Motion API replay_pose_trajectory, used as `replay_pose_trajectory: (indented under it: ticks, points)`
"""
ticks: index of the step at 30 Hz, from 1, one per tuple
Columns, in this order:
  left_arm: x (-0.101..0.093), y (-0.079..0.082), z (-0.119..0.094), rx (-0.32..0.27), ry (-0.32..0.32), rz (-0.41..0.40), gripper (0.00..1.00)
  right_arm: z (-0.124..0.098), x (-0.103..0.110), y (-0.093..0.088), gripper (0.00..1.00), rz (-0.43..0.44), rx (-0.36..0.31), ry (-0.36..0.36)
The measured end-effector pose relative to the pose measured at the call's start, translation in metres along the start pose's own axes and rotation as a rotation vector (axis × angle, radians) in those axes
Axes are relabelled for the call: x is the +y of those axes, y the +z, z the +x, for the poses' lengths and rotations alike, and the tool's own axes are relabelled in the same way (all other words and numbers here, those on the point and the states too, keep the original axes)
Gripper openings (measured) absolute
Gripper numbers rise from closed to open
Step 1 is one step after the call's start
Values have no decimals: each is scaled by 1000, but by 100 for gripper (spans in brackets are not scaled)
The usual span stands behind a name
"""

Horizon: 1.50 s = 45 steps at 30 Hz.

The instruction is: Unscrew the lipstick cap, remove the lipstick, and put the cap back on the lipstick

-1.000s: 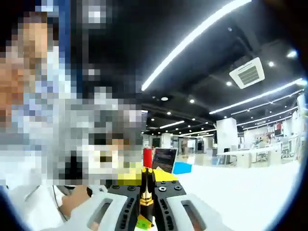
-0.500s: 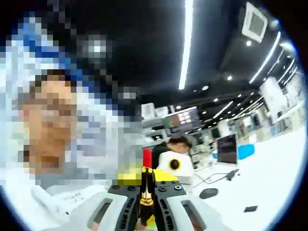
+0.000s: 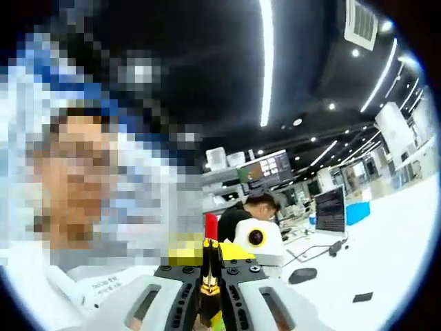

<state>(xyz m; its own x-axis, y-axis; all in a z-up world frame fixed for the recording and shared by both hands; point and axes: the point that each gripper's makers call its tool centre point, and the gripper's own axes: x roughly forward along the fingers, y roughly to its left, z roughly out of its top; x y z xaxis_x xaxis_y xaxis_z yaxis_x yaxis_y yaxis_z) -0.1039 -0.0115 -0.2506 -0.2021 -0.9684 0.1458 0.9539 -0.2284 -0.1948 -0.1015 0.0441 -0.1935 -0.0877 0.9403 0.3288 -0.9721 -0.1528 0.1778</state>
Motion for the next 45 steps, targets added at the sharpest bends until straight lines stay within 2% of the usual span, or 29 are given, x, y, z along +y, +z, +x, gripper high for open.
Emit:
replay_pose_trajectory:
  ticks: [4,5,7,11,15,19,21,26,30,32,33,38,42,45]
  points:
    - [18,2,-3,10,106,52,34,-7,-22,6,6,-102,-1,-134]
    - [27,4,-5,13,165,81,36,-8,-26,7,6,-126,1,-163]
    - [43,5,-7,31,267,136,38,-11,-37,8,6,-189,9,-237]
    - [61,4,-8,77,408,240,40,-17,-53,12,6,-305,26,-365]
    - [73,9,-9,85,532,330,40,-20,-60,14,6,-358,40,-430]
    - [83,19,-15,49,668,387,39,-21,-63,16,6,-403,40,-470]
    - [84,21,-17,44,690,400,38,-22,-63,18,6,-425,37,-482]
    - [86,21,-19,49,707,417,33,-22,-65,20,6,-450,37,-495]
    - [86,23,-20,49,705,441,24,-22,-67,19,6,-450,39,-502]
    - [84,22,-20,60,691,445,15,-22,-67,18,6,-445,41,-498]
    - [82,21,-19,61,670,433,14,-21,-67,18,6,-445,42,-497]
    - [80,23,-19,63,644,428,13,-20,-63,18,6,-420,48,-473]
    - [69,19,-15,79,560,384,13,-18,-54,15,6,-371,53,-405]
    - [52,13,-12,91,423,289,13,-14,-38,8,6,-268,74,-275]
